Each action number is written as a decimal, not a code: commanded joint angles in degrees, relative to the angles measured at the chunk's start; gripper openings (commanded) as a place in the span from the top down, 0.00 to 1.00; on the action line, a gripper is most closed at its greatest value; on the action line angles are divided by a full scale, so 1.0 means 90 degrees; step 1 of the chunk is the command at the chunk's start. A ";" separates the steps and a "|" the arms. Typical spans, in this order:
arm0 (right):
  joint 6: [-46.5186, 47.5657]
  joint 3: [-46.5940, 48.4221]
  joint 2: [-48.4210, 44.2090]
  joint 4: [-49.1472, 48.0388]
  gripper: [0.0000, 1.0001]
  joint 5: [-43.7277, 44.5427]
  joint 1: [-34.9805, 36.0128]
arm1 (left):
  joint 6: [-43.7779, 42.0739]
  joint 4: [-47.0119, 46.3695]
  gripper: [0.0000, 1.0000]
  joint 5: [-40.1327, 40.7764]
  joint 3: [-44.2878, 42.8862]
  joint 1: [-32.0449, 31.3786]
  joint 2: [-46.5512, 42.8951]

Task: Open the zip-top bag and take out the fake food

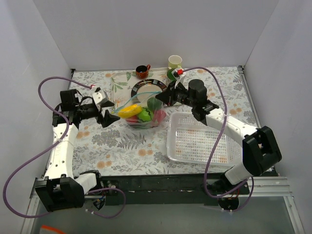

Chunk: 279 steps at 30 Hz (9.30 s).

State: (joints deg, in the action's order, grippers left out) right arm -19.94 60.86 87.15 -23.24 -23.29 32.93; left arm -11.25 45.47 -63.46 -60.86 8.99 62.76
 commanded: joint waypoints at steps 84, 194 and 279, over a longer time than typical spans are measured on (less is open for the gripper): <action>0.1415 0.0688 -0.0680 0.1955 0.67 0.0780 0.1390 | 0.1727 -0.1529 1.00 0.2305 -0.0737 -0.1361 0.0400; 0.1249 -0.2427 -0.0553 0.0796 0.99 0.6034 0.5404 | 0.2704 -0.2123 0.06 0.3409 0.1937 -0.2259 0.1250; 0.1493 -0.0746 -0.1158 0.2243 0.23 0.3039 0.4779 | 0.2655 -0.1430 1.00 0.5089 0.2915 0.0905 0.0263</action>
State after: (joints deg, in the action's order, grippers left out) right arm -7.46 58.70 80.47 6.39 14.87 77.38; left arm 11.42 25.71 -18.57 -35.31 16.80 66.22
